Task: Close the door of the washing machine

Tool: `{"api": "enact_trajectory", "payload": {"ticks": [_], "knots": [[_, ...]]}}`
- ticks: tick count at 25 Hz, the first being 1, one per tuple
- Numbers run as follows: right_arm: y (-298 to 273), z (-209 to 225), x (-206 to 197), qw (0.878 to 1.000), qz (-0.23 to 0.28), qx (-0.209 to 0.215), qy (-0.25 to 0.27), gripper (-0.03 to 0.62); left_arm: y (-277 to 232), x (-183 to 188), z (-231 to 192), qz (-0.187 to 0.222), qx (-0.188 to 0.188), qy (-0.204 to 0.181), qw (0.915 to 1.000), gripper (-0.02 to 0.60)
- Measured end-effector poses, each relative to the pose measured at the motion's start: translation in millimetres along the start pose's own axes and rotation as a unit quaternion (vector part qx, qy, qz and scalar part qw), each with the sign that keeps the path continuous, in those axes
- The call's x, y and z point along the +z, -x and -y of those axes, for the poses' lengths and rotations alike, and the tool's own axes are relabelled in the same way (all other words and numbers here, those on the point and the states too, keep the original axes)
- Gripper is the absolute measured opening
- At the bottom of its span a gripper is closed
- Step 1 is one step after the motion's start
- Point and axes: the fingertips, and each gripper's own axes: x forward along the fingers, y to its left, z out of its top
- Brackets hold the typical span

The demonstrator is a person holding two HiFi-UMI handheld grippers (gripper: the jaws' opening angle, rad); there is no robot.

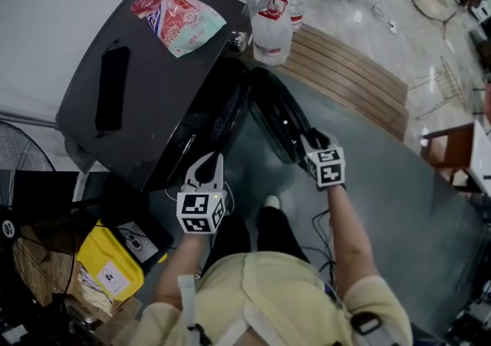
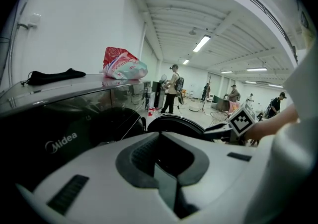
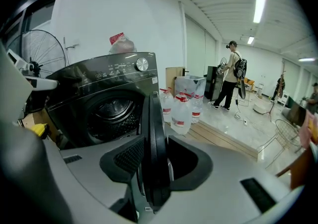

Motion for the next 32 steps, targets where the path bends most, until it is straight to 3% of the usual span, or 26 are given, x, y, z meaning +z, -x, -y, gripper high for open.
{"api": "enact_trajectory", "payload": {"ticks": [15, 32], "knots": [[1, -106, 0, 0.999, -0.008, 0.04, 0.011, 0.126, 60, -38, -32, -0.007, 0.036, 0.024, 0.999, 0.005], [-15, -166, 9, 0.998, 0.001, 0.056, -0.017, 0.135, 103, -63, -63, -0.001, 0.09, 0.051, 0.9946, 0.005]]}}
